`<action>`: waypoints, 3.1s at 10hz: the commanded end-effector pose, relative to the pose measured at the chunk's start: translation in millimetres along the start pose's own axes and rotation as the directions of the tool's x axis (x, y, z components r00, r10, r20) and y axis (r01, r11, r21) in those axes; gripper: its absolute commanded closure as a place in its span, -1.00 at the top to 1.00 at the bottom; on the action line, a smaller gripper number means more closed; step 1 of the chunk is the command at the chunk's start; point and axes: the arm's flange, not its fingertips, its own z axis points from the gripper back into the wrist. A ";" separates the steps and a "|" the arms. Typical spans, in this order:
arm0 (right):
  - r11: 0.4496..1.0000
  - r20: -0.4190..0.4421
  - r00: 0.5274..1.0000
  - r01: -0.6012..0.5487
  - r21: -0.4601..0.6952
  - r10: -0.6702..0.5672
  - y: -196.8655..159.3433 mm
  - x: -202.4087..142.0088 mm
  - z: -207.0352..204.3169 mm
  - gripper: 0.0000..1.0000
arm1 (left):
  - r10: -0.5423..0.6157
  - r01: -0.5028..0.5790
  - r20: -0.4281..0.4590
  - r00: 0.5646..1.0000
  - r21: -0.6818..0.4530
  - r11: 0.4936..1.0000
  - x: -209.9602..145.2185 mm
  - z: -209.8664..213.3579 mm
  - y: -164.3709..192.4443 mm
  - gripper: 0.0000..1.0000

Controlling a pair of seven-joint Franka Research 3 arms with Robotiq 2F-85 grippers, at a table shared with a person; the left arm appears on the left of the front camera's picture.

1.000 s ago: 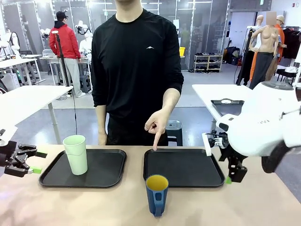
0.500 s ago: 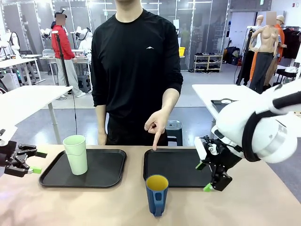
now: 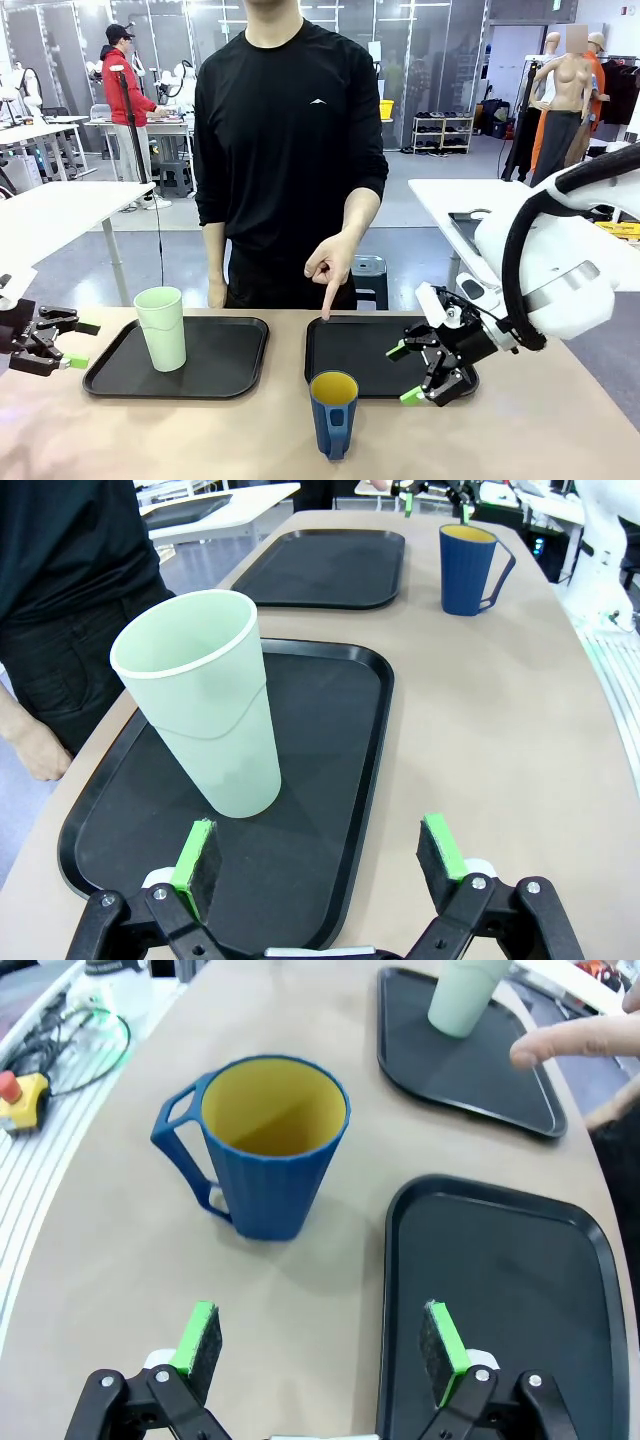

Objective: Sort and store the cups by type.
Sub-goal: Pick up the Handle plastic cup and place it into the empty Flat Tray.

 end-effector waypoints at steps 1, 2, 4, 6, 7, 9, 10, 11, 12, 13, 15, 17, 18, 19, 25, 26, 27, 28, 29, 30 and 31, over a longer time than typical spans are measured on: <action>1.000 0.092 0.996 -0.012 0.018 0.010 -13.3 -8.2 -16.3 1.00 | -0.011 0.011 0.016 1.000 -0.008 1.000 -0.5 0.8 3.4 1.00; 1.000 0.119 0.993 -0.015 0.011 0.014 -17.8 -11.2 -24.1 1.00 | -0.011 0.011 0.016 1.000 -0.008 1.000 -0.5 0.8 3.4 1.00; 1.000 0.147 0.989 -0.010 0.010 0.008 -23.3 -18.2 -35.5 1.00 | -0.011 0.011 0.016 1.000 -0.008 1.000 -0.5 0.8 3.4 1.00; 0.999 0.126 0.991 -0.032 -0.007 0.033 -25.3 -21.6 -38.0 1.00 | -0.011 0.011 0.016 1.000 -0.008 1.000 -0.5 0.8 3.4 1.00; 1.000 0.124 0.992 0.017 0.026 -0.020 -19.7 -15.8 -33.4 1.00 | -0.011 0.011 0.016 1.000 -0.008 1.000 -0.5 0.8 3.4 1.00; 1.000 0.124 0.992 0.017 0.026 -0.020 -19.7 -15.8 -33.4 1.00 | -0.011 0.011 0.016 1.000 -0.008 1.000 -0.5 0.8 3.4 1.00; 1.000 0.124 0.992 0.017 0.026 -0.020 -19.7 -15.8 -33.4 1.00 | -0.011 0.011 0.016 1.000 -0.008 1.000 -0.5 0.8 3.4 1.00; 1.000 0.124 0.992 0.017 0.026 -0.020 -19.7 -15.8 -33.4 1.00 | -0.011 0.011 0.016 1.000 -0.008 1.000 -0.5 0.8 3.4 1.00; 1.000 0.124 0.992 0.007 0.024 -0.010 -22.1 -18.5 -34.2 1.00 | -0.011 0.011 0.016 1.000 -0.008 1.000 -0.5 0.8 3.4 1.00; 0.997 0.168 0.986 -0.018 0.073 0.005 -19.1 -19.6 -44.9 1.00 | -0.011 0.011 0.016 1.000 -0.008 1.000 -0.5 0.8 3.4 1.00; 0.993 0.213 0.977 -0.052 0.110 0.028 -10.9 -20.8 -59.8 1.00 | -0.011 0.011 0.016 1.000 -0.008 1.000 -0.5 0.8 3.4 1.00; 0.985 0.224 0.974 -0.061 0.162 0.024 -3.4 -23.6 -69.9 1.00 | -0.011 0.011 0.016 1.000 -0.008 1.000 -0.5 0.8 3.4 1.00; 0.984 0.242 0.970 -0.065 0.164 0.023 -1.1 -24.3 -74.4 1.00 | -0.011 0.011 0.016 1.000 -0.008 1.000 -0.5 0.8 3.4 1.00; 0.984 0.266 0.964 -0.071 0.160 0.026 0.6 -25.7 -78.5 1.00 | -0.011 0.011 0.016 1.000 -0.008 1.000 -0.5 0.8 3.4 1.00; 0.984 0.327 0.945 -0.075 0.159 0.020 -0.8 -29.7 -94.4 1.00 | -0.011 0.011 0.016 1.000 -0.008 1.000 -0.5 0.8 3.4 1.00; 0.985 0.339 0.941 -0.079 0.154 0.022 -1.7 -29.3 -96.4 1.00 | -0.011 0.011 0.016 1.000 -0.008 1.000 -0.5 0.8 3.4 1.00; 0.984 0.347 0.938 -0.083 0.156 0.024 -2.5 -28.7 -99.2 1.00 | -0.011 0.011 0.016 1.000 -0.008 1.000 -0.5 0.8 3.4 1.00; 0.983 0.354 0.935 -0.084 0.166 0.020 -4.3 -27.6 -103.6 1.00 | -0.011 0.011 0.016 1.000 -0.008 1.000 -0.5 0.8 3.4 1.00; 0.982 0.360 0.933 -0.090 0.165 0.025 -5.3 -26.2 -106.5 1.00 | -0.011 0.011 0.016 1.000 -0.008 1.000 -0.5 0.8 3.4 1.00; 0.982 0.368 0.929 -0.092 0.163 0.026 -5.1 -24.9 -108.9 1.00 | -0.011 0.011 0.016 1.000 -0.008 1.000 -0.5 0.8 3.4 1.00; 0.981 0.378 0.925 -0.095 0.168 0.025 -5.5 -24.1 -112.6 1.00 | -0.011 0.011 0.016 1.000 -0.008 1.000 -0.5 0.8 3.4 1.00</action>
